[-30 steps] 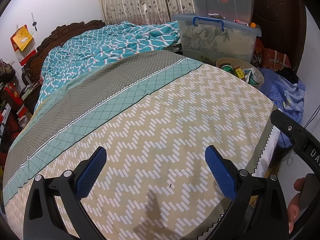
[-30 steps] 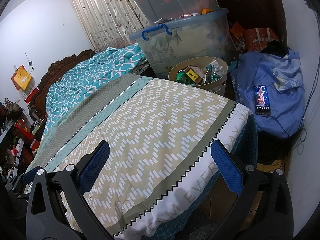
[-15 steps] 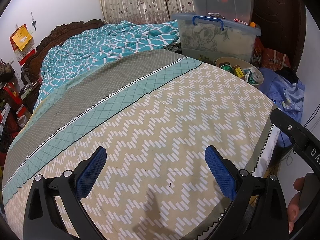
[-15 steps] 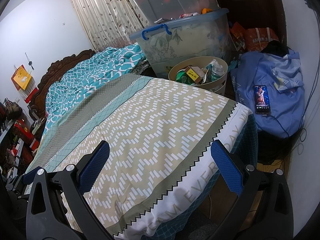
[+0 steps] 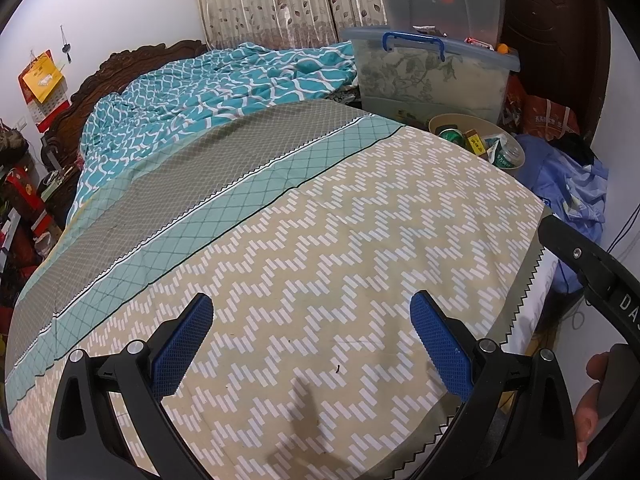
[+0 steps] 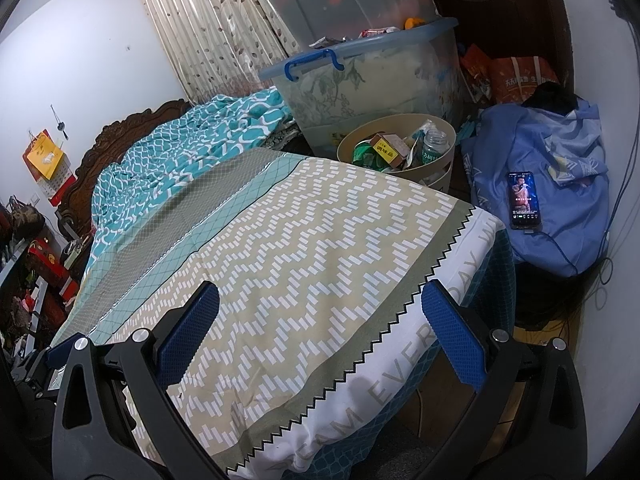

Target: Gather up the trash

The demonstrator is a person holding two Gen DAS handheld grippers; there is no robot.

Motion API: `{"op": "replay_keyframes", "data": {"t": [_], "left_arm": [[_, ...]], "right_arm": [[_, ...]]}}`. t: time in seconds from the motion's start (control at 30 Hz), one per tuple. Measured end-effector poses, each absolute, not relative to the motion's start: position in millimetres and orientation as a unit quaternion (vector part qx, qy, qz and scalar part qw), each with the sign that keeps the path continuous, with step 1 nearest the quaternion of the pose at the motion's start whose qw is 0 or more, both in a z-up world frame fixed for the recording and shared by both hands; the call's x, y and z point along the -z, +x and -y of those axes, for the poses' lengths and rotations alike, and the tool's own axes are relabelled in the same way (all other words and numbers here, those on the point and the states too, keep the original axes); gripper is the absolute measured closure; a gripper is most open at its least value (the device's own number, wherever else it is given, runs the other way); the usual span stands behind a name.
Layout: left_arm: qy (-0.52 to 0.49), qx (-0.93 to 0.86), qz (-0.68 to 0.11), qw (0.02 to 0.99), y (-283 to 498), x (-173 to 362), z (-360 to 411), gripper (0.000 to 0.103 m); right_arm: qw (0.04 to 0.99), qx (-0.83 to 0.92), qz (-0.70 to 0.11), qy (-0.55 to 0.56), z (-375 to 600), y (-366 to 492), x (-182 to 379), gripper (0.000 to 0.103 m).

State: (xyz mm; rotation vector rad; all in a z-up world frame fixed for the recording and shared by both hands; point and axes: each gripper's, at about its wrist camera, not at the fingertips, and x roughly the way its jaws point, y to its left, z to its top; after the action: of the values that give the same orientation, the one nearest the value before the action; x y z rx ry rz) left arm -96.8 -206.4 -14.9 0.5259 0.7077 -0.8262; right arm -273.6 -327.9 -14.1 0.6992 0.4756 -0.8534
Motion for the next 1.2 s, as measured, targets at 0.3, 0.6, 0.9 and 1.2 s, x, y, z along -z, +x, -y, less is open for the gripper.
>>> {"op": "replay_keyframes", "data": {"t": [0.3,0.6,0.9,1.2], "left_arm": [[0.248,0.390,-0.334,0.821,-99.2,13.1,206.0,0.008],[0.249,0.393,-0.336,0.819,-95.0,11.7,207.8,0.008],[0.249,0.393,-0.337,0.818,-95.4,11.2,207.8,0.008],[0.250,0.398,-0.337,0.816,-96.7,10.7,209.0,0.008]], "right_arm": [[0.826,0.400,-0.224,0.327,328.7,-274.8,11.5,0.003],[0.828,0.397,-0.225,0.324,331.1,-274.6,10.3,0.003],[0.828,0.397,-0.226,0.325,330.6,-274.3,10.4,0.003],[0.830,0.395,-0.224,0.324,330.8,-273.5,10.9,0.003]]}}
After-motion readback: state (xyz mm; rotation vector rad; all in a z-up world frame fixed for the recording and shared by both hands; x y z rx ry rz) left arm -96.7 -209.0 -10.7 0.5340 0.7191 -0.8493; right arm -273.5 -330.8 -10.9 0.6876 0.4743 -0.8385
